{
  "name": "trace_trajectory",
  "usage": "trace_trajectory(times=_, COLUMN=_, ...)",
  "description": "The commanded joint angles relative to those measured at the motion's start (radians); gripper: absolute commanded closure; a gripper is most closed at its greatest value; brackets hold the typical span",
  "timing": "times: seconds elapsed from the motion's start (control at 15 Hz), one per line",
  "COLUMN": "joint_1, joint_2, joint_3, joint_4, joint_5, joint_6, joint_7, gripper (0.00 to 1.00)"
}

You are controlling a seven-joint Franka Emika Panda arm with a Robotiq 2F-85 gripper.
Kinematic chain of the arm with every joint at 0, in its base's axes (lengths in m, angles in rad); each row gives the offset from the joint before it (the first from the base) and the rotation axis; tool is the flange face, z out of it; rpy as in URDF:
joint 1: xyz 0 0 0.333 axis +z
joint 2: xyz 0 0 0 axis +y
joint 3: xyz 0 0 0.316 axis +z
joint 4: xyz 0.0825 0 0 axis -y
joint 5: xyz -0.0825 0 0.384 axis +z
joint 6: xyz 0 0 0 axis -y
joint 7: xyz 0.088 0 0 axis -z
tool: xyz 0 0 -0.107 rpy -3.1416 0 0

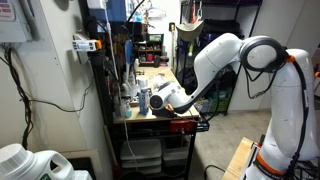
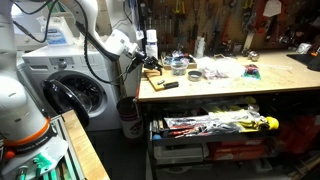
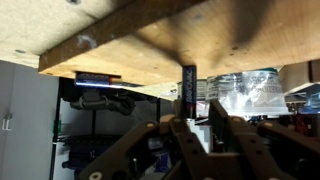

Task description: Pick up the batteries and place them standing vertically on the wooden board one by one

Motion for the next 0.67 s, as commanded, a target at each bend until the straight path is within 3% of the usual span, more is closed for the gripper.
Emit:
trace_trajectory(times=0.0, joint_1=-0.001, joint_2=-0.005, joint_3=0.01, joint_4=-0.013, joint_5=-0.028, joint_6=-0.022, joint_7=0.033, gripper=0.35)
trace_trajectory(times=0.33, joint_1=-0.012, joint_2=-0.054, joint_3=0.015, joint_4=-0.019, joint_5=0.007, joint_6=-0.02, joint_7=-0.014, gripper=0.01)
trace_trajectory(times=0.6, joint_1=-0.041, joint_2=-0.124, joint_3=0.012, joint_4=-0.04, joint_5=0.033, joint_6=0.052, joint_7=-0.134, gripper=0.0)
